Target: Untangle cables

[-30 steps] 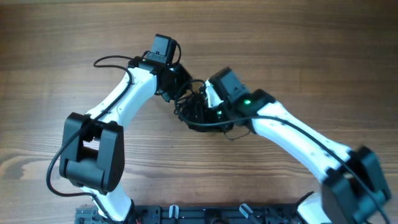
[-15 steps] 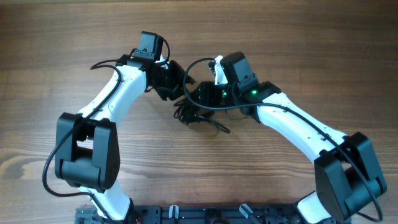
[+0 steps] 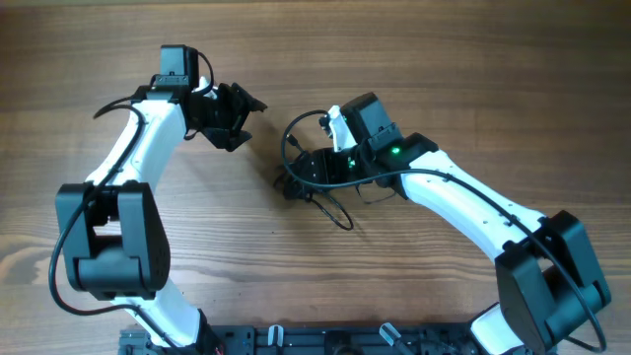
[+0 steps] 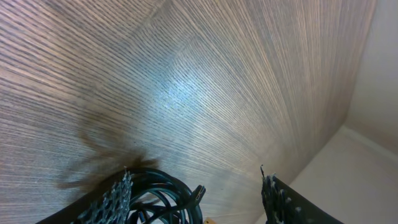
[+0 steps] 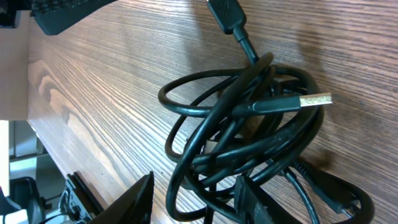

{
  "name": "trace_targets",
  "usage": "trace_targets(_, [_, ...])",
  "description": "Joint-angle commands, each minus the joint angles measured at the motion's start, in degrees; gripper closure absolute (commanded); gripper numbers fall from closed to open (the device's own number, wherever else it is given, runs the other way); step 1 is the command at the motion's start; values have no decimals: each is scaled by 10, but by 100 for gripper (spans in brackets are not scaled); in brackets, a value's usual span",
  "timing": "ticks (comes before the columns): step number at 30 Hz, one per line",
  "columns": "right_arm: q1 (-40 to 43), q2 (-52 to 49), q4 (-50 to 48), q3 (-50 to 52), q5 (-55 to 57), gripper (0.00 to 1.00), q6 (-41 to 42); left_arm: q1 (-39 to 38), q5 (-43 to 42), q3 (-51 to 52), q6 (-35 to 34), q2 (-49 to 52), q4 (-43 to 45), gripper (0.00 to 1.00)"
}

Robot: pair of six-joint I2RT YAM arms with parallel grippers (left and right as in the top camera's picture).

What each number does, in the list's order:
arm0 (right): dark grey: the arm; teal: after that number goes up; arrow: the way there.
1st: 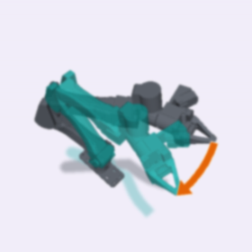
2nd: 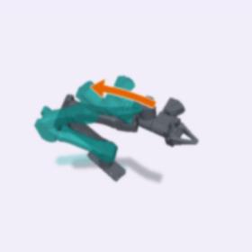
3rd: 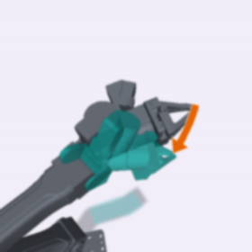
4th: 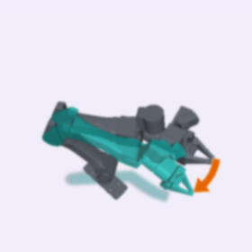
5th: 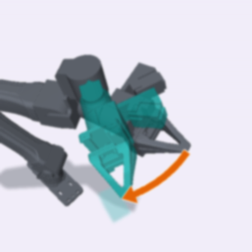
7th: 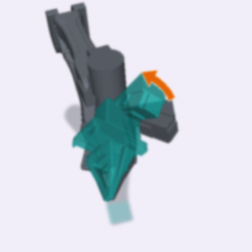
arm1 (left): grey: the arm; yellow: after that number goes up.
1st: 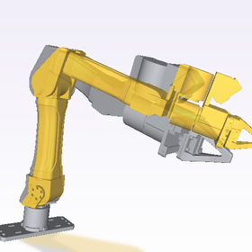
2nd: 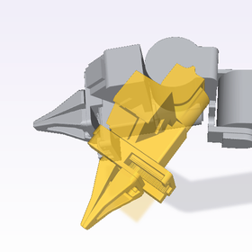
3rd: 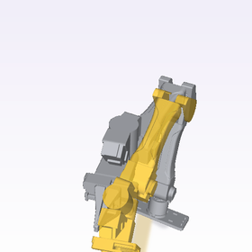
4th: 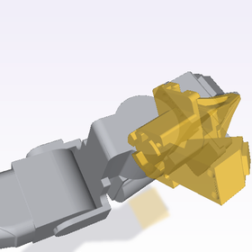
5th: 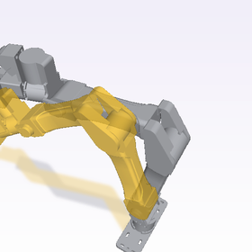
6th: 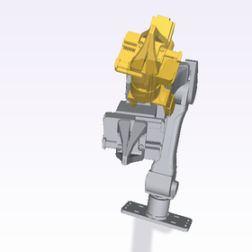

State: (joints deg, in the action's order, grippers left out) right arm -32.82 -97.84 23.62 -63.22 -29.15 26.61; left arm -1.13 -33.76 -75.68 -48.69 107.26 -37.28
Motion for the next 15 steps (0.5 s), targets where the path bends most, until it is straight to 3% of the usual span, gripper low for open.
trace_targets(1, [-6, 0, 7, -31, -3, 48, -9, -2, 2, -2, 20, 5, -3, 30])
trace_targets(6, [-44, -3, 12, -31, 77, 48, 73, -2, 4, -2, 20, 5, -3, 30])
trace_targets(8, [-59, -20, 17, -30, 108, 61, 113, -2, 4, -2, 20, 5, -4, 30])
trace_targets(14, [-62, -51, 6, -33, 111, 83, 109, -2, 17, -2, 21, 5, -16, 30])
trace_targets(15, [-61, -47, 12, -43, 106, 92, 109, -3, 17, -2, 21, 5, -18, 30])
